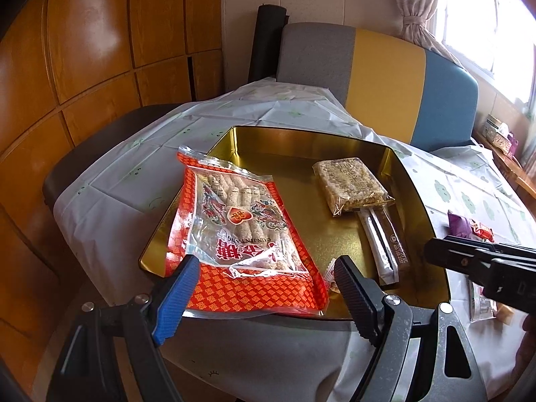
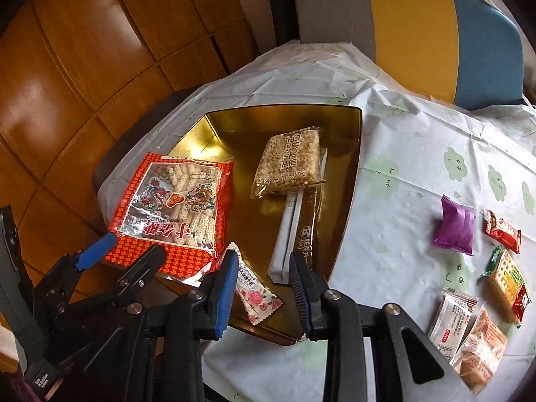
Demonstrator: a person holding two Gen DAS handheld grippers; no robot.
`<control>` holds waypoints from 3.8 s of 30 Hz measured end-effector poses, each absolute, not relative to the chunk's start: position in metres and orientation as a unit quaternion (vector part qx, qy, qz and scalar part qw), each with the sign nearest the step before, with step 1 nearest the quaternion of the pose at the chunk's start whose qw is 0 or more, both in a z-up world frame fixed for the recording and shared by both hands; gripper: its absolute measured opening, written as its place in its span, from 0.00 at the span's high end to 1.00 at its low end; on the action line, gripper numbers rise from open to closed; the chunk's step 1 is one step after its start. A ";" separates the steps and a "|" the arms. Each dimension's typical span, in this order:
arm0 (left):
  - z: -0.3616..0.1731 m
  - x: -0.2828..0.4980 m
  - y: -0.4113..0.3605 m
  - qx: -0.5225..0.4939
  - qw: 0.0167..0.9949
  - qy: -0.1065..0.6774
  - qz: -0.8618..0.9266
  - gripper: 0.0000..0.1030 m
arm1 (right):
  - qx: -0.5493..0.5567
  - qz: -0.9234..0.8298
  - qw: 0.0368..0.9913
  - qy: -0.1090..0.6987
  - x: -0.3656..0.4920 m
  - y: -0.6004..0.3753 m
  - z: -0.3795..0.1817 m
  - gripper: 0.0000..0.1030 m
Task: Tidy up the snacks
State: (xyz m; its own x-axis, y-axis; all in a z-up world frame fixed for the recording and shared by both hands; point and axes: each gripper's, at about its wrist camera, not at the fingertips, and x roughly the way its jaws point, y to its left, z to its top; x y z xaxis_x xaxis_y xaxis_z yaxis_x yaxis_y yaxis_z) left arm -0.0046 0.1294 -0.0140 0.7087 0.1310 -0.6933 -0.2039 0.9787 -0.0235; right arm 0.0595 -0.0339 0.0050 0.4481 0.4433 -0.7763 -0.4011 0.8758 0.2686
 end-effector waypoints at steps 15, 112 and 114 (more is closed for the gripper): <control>-0.009 -0.005 0.109 -0.025 0.925 0.373 0.071 0.20 | 0.015 0.184 0.880 0.438 0.050 -0.098 0.022 0.63; -0.024 0.052 -0.116 0.072 0.850 0.456 -0.255 0.85 | 0.317 -0.042 0.831 0.455 0.038 -0.367 -0.010 0.61; -0.028 0.040 -0.105 0.076 0.850 0.456 -0.253 0.85 | 0.309 -0.044 0.831 0.461 0.039 -0.365 -0.012 0.61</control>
